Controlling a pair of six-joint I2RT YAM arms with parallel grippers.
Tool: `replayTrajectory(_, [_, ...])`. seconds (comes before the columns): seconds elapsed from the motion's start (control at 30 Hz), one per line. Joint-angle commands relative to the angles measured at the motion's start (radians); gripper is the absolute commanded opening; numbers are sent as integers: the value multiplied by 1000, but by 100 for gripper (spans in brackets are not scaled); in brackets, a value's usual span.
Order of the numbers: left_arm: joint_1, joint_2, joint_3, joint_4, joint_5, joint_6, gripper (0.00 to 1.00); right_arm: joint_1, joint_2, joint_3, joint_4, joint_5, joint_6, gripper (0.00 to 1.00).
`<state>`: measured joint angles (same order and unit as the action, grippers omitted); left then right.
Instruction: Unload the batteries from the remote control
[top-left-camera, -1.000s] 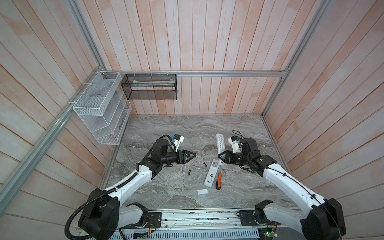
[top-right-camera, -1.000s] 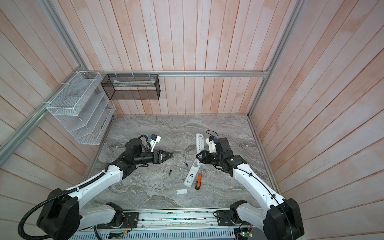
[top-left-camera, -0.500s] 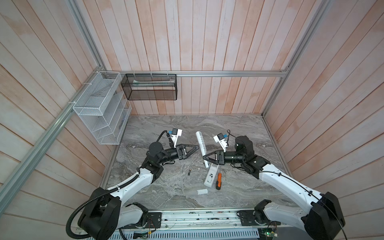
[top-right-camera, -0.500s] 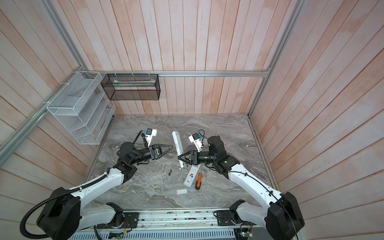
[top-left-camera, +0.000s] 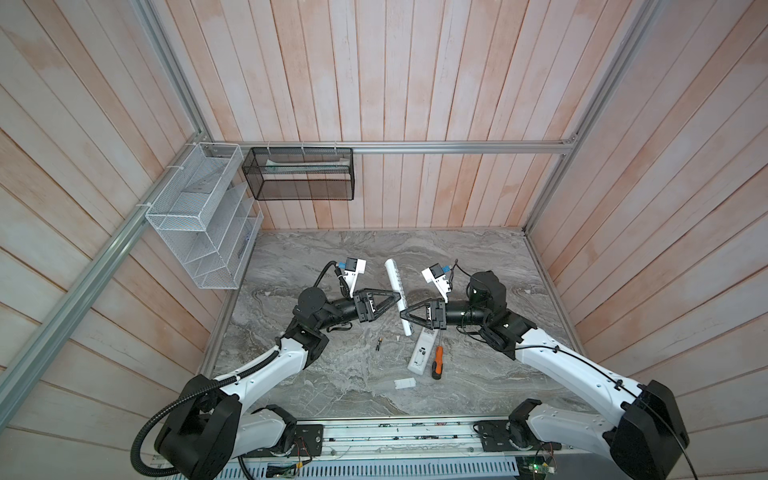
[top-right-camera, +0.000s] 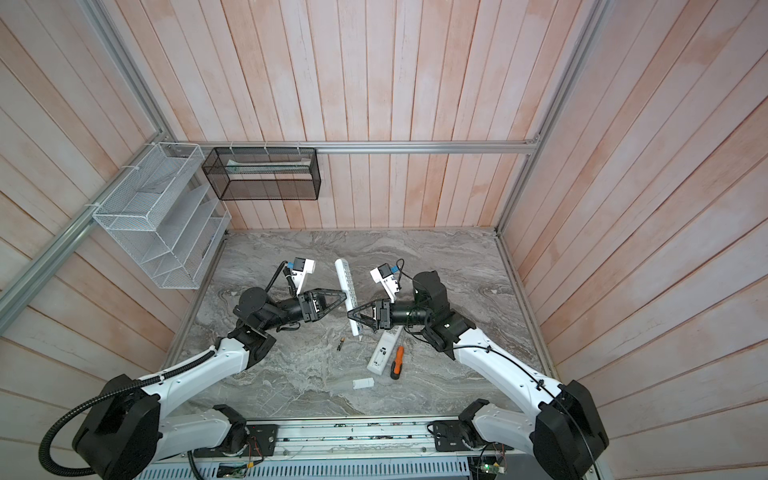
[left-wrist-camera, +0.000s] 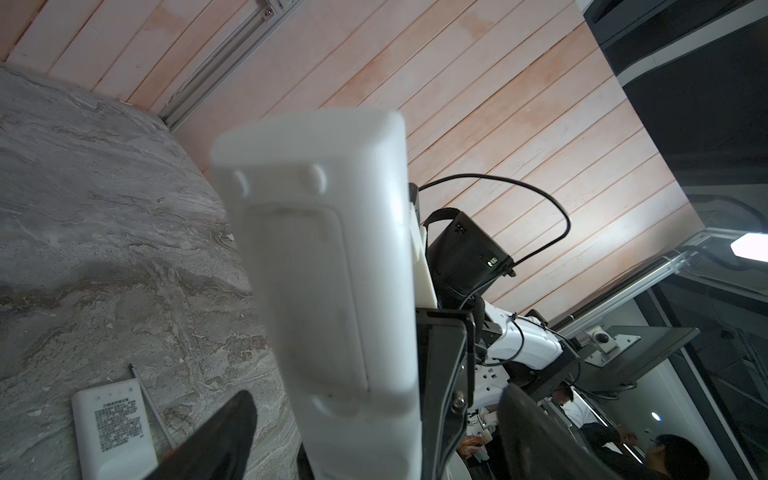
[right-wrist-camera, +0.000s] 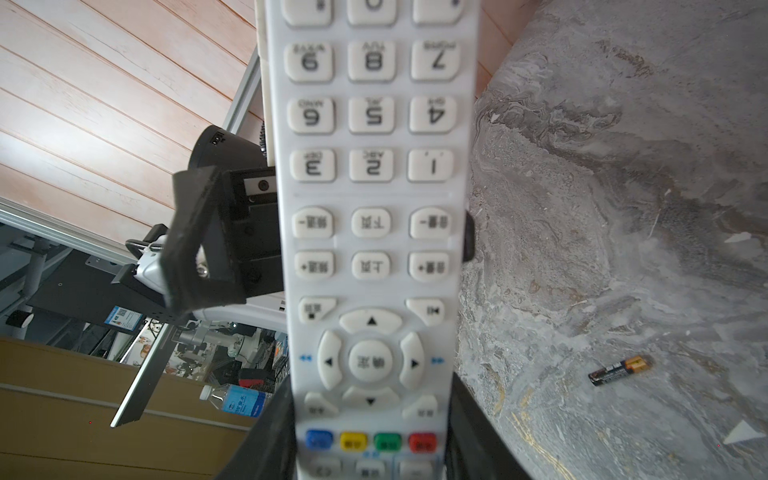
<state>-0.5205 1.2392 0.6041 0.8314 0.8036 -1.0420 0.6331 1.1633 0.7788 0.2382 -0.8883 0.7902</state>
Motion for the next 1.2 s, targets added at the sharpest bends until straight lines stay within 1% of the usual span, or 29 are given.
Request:
replayTrajectory(0.0, [-14, 13, -13, 92, -8, -28, 94, 16, -10, 14, 114, -47, 46, 17])
replayTrajectory(0.2, [-30, 63, -9, 220, -7, -88, 94, 53, 2, 33, 122, -55, 49, 17])
replayTrajectory(0.3, [-31, 59, -10, 235, -16, -94, 92, 53, -3, 28, 119, -48, 48, 17])
replayTrajectory(0.47, [-32, 50, -12, 230, -13, -95, 78, 53, -1, 27, 115, -34, 45, 17])
replayTrajectory(0.53, [-32, 51, -11, 227, -8, -94, 74, 53, 5, 27, 117, -31, 47, 17])
replayTrajectory(0.7, [-32, 42, -4, 172, 0, -64, 58, 53, 11, 30, 97, -11, 37, 26])
replayTrajectory(0.73, [-32, 38, 3, 140, 0, -49, 54, 52, 9, 31, 84, -3, 30, 28])
replayTrajectory(0.77, [-32, 33, 8, 110, 3, -33, 53, 53, 8, 33, 70, 4, 24, 31])
replayTrajectory(0.87, [-32, 18, 27, 20, 15, 19, 48, 46, -2, 34, 30, 27, 8, 46])
replayTrajectory(0.93, [-28, -1, 58, -107, 16, 85, 44, 31, -13, 36, -12, 47, -7, 58])
replayTrajectory(1.0, [-20, -19, 98, -250, 13, 176, 42, 7, -30, 38, -58, 67, -24, 66])
replayTrajectory(1.07, [-8, -36, 149, -435, 6, 285, 42, -23, -53, 32, -102, 90, -34, 71])
replayTrajectory(1.1, [-2, -41, 184, -562, -10, 369, 41, -42, -67, 27, -126, 102, -42, 72])
replayTrajectory(1.17, [7, -31, 276, -849, -79, 551, 41, -80, -102, 15, -172, 134, -56, 73])
